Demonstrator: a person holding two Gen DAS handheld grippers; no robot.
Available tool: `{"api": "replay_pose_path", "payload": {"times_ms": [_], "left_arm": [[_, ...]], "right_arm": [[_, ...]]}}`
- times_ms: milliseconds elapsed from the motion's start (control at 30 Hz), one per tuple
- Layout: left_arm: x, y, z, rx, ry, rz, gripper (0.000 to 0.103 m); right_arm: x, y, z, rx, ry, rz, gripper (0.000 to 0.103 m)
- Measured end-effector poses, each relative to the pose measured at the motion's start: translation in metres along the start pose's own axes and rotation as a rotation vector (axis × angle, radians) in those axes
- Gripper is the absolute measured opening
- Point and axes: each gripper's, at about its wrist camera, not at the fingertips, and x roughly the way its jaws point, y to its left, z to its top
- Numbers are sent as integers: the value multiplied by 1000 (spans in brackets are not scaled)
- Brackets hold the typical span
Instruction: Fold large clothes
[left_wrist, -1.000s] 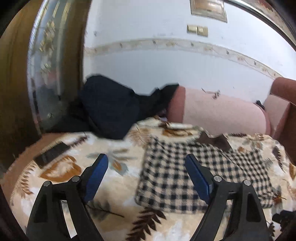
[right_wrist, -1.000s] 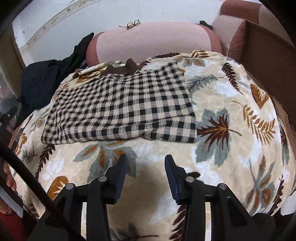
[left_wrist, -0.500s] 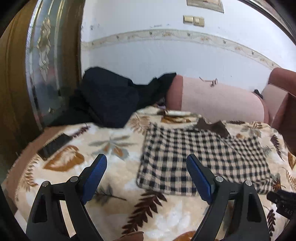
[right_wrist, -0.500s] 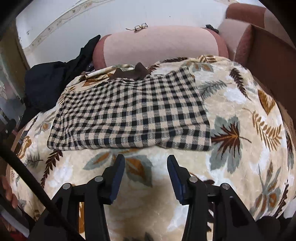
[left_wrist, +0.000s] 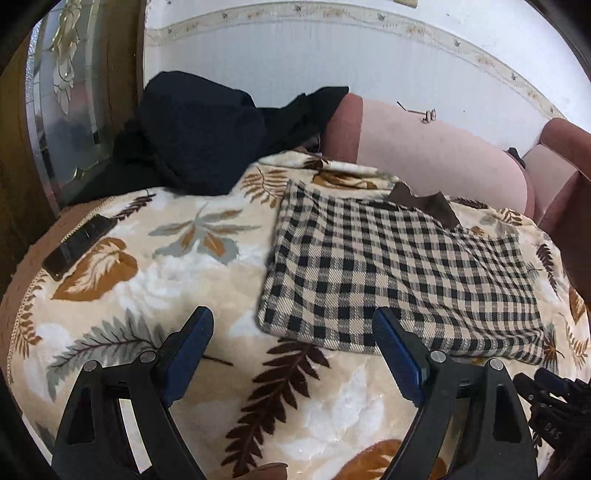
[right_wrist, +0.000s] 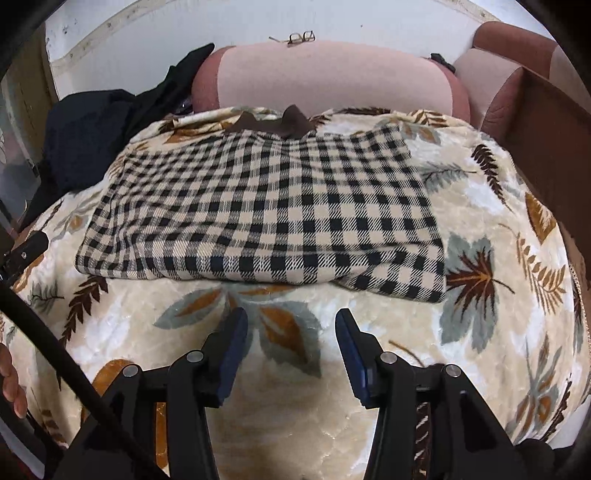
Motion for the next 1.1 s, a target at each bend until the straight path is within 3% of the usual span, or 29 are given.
{"api": "replay_pose_path", "payload": {"times_ms": [233, 733, 1100], "left_arm": [[9, -8, -5, 20, 29, -15, 87], [29, -14, -12, 53, 68, 38, 87], [33, -7, -10, 20, 73, 36, 87]], "right_arm": [[10, -5, 0, 11, 17, -11, 54], [23, -5, 6, 10, -2, -13, 58], [33, -3, 6, 21, 13, -15, 59]]}}
